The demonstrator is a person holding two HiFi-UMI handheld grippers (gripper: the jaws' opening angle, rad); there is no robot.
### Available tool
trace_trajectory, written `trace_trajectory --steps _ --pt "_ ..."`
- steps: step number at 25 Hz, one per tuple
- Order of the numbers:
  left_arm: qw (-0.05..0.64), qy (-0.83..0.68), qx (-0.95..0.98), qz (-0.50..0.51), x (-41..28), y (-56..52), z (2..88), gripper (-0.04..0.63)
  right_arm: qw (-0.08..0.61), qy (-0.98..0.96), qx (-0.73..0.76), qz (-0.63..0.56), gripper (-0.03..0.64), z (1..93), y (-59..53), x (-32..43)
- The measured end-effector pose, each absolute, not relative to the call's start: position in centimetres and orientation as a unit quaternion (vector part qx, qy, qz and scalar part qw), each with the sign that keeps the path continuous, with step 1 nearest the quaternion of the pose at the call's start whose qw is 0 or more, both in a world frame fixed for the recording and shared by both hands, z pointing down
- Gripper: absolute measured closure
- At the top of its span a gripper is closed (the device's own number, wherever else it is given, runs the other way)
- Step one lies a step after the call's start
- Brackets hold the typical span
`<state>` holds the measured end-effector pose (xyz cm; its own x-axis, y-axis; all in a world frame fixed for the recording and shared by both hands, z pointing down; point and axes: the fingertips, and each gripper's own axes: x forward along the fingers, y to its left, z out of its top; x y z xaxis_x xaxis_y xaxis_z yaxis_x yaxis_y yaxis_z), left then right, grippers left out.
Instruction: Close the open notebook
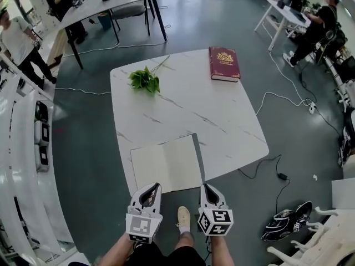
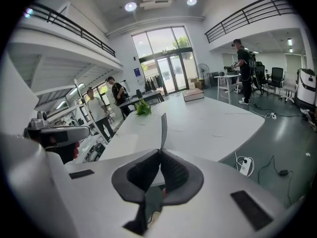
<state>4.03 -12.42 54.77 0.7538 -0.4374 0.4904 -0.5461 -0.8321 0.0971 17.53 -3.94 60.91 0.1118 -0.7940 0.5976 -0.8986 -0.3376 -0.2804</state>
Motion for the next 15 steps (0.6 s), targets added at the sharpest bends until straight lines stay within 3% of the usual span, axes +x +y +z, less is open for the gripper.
trace_trajectory --steps 15 --pt "0.103 -0.337 0.914 0.199 -1.7 -11.2 51.6 0.571 0.076 -0.633 0.710 0.300 0.594 56.6 -4.7 12.8"
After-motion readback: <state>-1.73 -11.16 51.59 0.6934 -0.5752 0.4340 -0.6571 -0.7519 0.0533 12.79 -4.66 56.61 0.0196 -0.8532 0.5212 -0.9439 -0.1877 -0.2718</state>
